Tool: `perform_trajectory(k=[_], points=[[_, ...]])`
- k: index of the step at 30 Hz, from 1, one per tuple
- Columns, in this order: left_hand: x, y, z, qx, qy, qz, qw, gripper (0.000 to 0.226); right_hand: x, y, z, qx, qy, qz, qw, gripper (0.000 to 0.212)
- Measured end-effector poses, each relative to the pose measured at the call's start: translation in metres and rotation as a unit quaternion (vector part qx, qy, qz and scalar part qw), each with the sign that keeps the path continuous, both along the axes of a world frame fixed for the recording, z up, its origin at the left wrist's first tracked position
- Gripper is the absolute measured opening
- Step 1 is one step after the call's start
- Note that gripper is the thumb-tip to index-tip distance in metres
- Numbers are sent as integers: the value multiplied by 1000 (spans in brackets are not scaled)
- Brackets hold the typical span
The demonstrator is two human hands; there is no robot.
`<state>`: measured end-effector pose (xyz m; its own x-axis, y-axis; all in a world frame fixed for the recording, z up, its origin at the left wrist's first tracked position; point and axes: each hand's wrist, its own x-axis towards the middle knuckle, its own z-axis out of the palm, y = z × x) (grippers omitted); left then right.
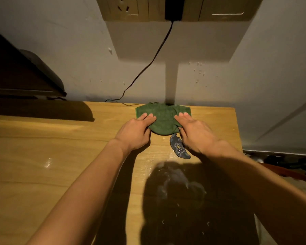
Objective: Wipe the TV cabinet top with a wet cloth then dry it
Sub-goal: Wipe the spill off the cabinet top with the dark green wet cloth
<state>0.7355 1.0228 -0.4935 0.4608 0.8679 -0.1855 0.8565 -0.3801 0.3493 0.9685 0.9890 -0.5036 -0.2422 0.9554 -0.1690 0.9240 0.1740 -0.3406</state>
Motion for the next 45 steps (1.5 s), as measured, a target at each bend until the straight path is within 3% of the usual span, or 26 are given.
perform_trajectory(k=[28, 45], points=[[-66, -151, -11, -35, -15, -42, 998, 54, -81, -184, 8, -51, -29, -102, 993, 52], [-100, -243, 0, -72, -12, -30, 997, 56, -118, -274, 21, -73, -34, -107, 991, 51]])
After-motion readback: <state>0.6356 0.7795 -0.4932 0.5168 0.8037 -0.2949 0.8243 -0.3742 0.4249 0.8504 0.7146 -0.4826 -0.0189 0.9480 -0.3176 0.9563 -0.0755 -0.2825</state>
